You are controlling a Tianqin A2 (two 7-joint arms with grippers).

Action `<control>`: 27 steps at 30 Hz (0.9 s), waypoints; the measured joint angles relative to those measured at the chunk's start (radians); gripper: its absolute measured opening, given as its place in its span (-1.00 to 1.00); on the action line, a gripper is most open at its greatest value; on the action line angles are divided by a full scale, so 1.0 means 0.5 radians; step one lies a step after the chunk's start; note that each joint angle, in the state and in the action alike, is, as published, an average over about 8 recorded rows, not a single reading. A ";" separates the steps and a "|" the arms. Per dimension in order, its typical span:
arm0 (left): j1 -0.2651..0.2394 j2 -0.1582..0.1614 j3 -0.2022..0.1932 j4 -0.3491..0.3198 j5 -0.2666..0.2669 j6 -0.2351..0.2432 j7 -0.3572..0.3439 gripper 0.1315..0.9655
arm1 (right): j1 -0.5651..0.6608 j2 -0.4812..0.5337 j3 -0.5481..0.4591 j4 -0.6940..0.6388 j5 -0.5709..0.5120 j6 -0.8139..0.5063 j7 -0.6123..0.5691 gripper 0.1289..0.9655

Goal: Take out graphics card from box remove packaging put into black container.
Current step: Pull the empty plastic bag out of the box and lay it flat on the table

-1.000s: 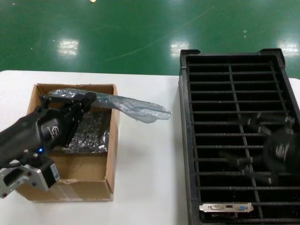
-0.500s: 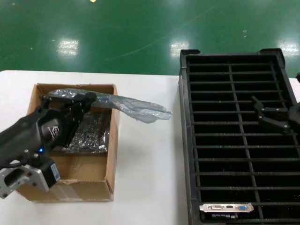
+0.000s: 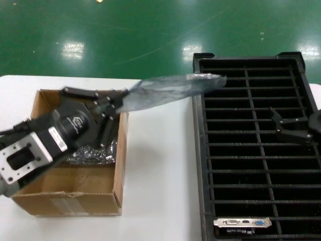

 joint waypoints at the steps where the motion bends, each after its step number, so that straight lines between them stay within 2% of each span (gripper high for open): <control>1: -0.068 -0.051 0.099 0.004 -0.080 -0.020 -0.099 -0.98 | 0.000 0.000 0.000 0.000 0.000 0.000 0.000 0.87; 4: -0.284 -0.141 0.391 0.055 -0.271 -0.007 -0.390 -0.98 | 0.000 0.000 0.000 0.000 0.000 0.000 0.000 0.92; 6: -0.439 -0.162 0.588 0.119 -0.354 0.040 -0.589 -0.98 | 0.000 0.000 0.000 0.000 0.000 0.000 0.000 0.95; 8: -0.591 -0.158 0.780 0.201 -0.392 0.099 -0.780 -0.98 | 0.000 0.000 0.000 0.000 0.000 0.000 0.000 0.99; 10: -0.750 -0.134 0.972 0.296 -0.394 0.160 -0.973 -0.98 | 0.000 0.000 0.000 0.000 0.000 0.000 0.000 0.99; 13: -0.978 -0.068 1.243 0.447 -0.343 0.249 -1.259 -0.98 | 0.000 0.000 0.000 0.000 0.000 0.000 0.000 0.99; 17: -1.229 0.060 1.513 0.654 -0.193 0.379 -1.641 -0.98 | 0.000 0.000 0.000 0.000 0.000 0.000 0.000 1.00; 19: -1.322 0.130 1.592 0.755 -0.081 0.462 -1.830 -0.98 | 0.000 0.000 0.000 0.000 0.000 0.000 0.000 1.00; 22: -1.417 0.234 1.640 0.893 0.132 0.608 -2.108 -0.98 | 0.000 0.000 0.000 0.000 0.000 0.000 0.000 1.00; 25: -1.462 0.328 1.605 0.999 0.377 0.767 -2.376 -0.98 | 0.000 0.000 0.000 0.000 0.000 0.000 0.000 1.00; 27: -1.468 0.385 1.536 1.041 0.553 0.875 -2.556 -0.98 | 0.000 0.000 0.000 0.000 0.000 0.000 0.000 1.00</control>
